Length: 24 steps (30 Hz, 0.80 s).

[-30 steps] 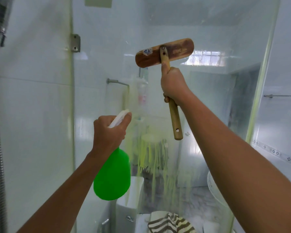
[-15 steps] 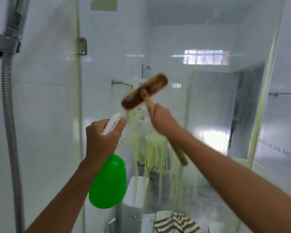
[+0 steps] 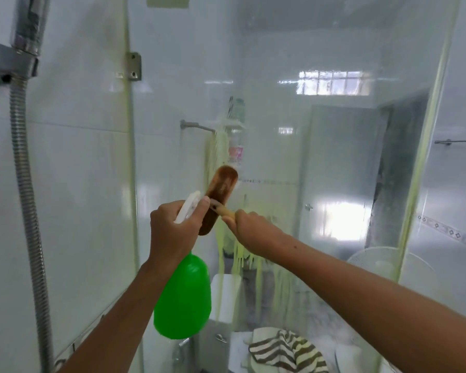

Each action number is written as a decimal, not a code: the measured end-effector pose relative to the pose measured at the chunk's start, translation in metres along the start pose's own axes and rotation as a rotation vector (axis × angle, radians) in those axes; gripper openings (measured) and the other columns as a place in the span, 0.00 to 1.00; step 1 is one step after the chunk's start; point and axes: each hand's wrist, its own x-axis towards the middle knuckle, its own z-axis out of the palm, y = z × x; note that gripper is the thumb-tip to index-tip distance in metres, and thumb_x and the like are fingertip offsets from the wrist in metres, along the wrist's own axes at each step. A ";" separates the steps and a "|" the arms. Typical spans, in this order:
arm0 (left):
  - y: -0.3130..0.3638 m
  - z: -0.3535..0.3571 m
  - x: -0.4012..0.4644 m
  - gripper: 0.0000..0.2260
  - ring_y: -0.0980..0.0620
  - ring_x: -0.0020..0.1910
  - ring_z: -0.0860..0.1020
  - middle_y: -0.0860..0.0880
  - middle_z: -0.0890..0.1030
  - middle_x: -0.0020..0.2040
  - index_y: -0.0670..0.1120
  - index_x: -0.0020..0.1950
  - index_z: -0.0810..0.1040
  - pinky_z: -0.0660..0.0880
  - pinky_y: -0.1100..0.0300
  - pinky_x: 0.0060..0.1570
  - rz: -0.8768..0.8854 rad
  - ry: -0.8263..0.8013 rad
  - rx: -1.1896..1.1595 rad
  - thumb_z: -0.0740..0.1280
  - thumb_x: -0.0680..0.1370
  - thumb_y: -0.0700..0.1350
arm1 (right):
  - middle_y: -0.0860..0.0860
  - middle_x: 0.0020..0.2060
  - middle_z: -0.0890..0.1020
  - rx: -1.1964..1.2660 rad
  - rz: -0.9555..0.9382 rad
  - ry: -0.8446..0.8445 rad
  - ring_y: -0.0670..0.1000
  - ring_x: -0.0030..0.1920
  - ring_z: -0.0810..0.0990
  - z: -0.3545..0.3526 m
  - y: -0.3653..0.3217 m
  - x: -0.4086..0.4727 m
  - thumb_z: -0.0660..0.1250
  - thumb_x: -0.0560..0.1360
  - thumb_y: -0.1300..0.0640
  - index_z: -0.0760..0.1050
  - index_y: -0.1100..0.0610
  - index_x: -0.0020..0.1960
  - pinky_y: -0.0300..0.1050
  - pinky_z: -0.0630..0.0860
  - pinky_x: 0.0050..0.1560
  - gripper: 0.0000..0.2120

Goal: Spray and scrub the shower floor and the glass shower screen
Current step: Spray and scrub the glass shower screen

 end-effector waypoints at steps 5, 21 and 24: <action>-0.013 -0.003 -0.005 0.29 0.35 0.31 0.79 0.37 0.81 0.31 0.38 0.34 0.81 0.77 0.42 0.32 -0.028 -0.056 0.013 0.71 0.76 0.65 | 0.55 0.39 0.72 0.101 0.137 0.324 0.58 0.38 0.77 -0.104 0.016 0.053 0.50 0.85 0.54 0.59 0.55 0.77 0.48 0.72 0.35 0.21; -0.051 0.010 -0.046 0.24 0.46 0.23 0.79 0.41 0.80 0.25 0.40 0.29 0.81 0.80 0.46 0.32 -0.195 -0.133 0.010 0.75 0.78 0.56 | 0.56 0.46 0.79 0.537 0.431 0.469 0.56 0.42 0.80 -0.138 -0.007 0.054 0.47 0.84 0.42 0.71 0.55 0.56 0.54 0.82 0.38 0.20; -0.057 0.006 -0.053 0.25 0.42 0.24 0.80 0.40 0.79 0.24 0.39 0.29 0.80 0.79 0.48 0.30 -0.203 -0.100 0.013 0.76 0.77 0.56 | 0.61 0.49 0.78 0.446 0.352 0.458 0.62 0.47 0.79 -0.055 -0.016 0.031 0.46 0.84 0.45 0.69 0.55 0.69 0.54 0.77 0.46 0.22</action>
